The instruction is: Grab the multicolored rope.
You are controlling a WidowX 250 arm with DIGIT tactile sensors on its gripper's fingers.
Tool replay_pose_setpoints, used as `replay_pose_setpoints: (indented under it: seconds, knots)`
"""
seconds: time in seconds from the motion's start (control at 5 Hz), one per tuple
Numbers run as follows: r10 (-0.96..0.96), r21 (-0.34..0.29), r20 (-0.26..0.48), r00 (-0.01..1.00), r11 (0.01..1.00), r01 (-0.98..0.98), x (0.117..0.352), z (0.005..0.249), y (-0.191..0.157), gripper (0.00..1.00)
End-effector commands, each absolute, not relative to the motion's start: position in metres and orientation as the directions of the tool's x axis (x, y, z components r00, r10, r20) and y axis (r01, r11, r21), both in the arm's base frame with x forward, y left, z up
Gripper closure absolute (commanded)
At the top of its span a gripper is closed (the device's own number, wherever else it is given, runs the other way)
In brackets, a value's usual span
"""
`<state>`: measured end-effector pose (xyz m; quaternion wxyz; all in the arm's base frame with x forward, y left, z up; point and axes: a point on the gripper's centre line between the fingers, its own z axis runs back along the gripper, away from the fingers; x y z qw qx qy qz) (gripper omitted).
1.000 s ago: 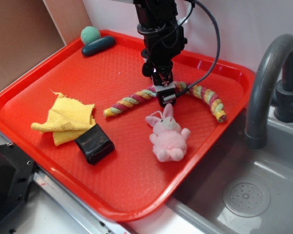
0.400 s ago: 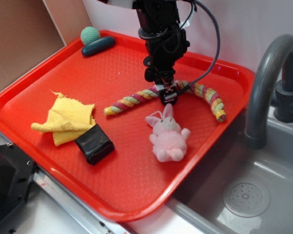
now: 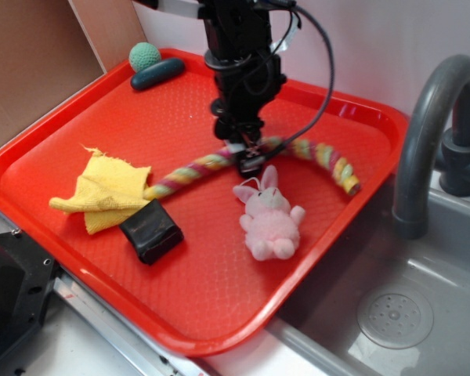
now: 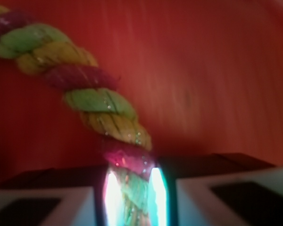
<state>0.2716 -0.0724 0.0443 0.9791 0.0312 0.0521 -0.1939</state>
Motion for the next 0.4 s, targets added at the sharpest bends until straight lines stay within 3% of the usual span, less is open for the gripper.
replay_pose_setpoints:
  seconds: [0.0, 0.2]
  knots:
    - [0.067, 0.025, 0.075, 0.995, 0.997, -0.069, 0.265, 0.167, -0.007, 1.00]
    - [0.181, 0.015, 0.137, 0.974, 0.983, -0.185, 0.249, 0.199, 0.013, 1.00]
